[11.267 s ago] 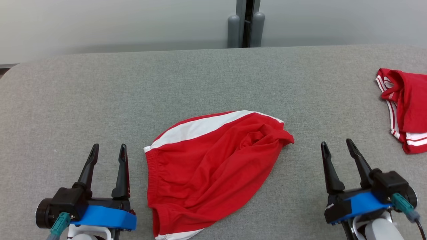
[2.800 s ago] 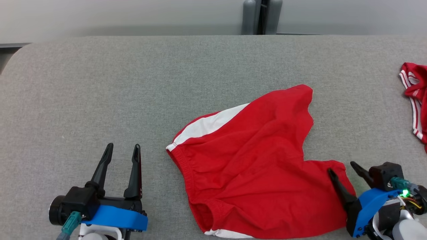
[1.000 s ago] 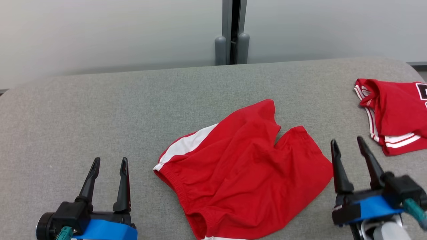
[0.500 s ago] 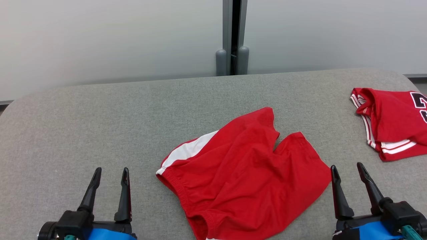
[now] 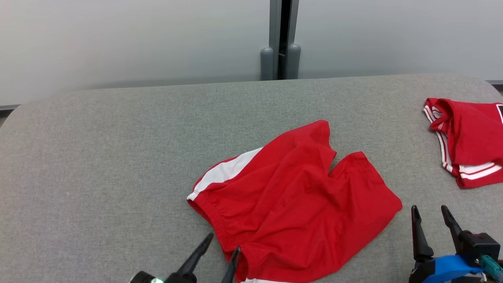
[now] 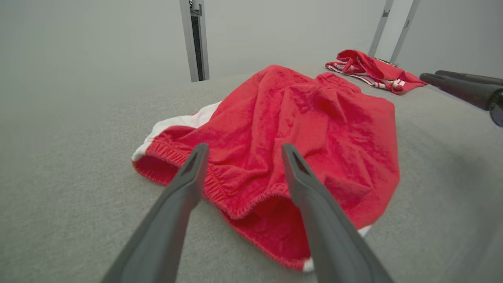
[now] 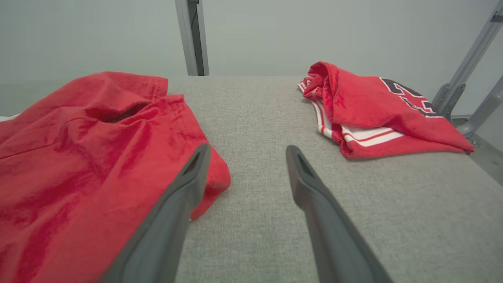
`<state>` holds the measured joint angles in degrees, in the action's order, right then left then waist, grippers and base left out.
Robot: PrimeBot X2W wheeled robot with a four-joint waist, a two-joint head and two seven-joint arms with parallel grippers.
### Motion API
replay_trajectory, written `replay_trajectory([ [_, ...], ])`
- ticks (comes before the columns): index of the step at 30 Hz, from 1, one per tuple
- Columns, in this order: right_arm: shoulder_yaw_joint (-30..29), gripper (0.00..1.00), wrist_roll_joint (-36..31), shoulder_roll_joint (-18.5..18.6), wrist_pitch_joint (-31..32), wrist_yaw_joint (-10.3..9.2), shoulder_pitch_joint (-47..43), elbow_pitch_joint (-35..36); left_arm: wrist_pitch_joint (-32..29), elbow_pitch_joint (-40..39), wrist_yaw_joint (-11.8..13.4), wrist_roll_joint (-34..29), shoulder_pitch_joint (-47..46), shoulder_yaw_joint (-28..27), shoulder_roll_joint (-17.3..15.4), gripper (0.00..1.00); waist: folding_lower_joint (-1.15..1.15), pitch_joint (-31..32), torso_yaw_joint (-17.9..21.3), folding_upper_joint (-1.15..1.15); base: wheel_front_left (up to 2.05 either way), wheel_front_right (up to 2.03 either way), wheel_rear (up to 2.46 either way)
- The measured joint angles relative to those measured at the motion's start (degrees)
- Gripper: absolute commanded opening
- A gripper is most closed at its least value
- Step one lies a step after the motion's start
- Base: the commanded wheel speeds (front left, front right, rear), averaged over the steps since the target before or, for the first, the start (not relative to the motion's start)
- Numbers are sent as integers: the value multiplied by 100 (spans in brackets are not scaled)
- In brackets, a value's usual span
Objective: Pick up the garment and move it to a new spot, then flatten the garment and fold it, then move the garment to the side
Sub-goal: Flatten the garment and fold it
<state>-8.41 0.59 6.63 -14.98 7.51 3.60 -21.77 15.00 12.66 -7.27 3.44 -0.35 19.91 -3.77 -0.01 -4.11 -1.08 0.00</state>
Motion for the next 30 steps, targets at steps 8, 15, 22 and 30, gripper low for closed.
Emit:
replay_trajectory([
  [8,-123,100,-60,2,0,0,530,-767,-1,325,-4,254,4,1087,-446,100,0,-204,-65,0,0,0,0],
  [15,-94,100,-104,1,0,0,965,-1537,-1,617,-5,476,-324,1623,-552,100,0,-414,-81,0,0,0,0],
  [22,103,100,-88,-22,0,0,1307,-2065,-1,895,-5,619,-582,1925,-524,100,1,-590,-87,0,0,0,0],
  [30,610,0,245,-51,-42,-11,1478,-2364,-1,1206,-5,765,-754,2069,-450,2,1,-648,-72,0,0,0,0],
])
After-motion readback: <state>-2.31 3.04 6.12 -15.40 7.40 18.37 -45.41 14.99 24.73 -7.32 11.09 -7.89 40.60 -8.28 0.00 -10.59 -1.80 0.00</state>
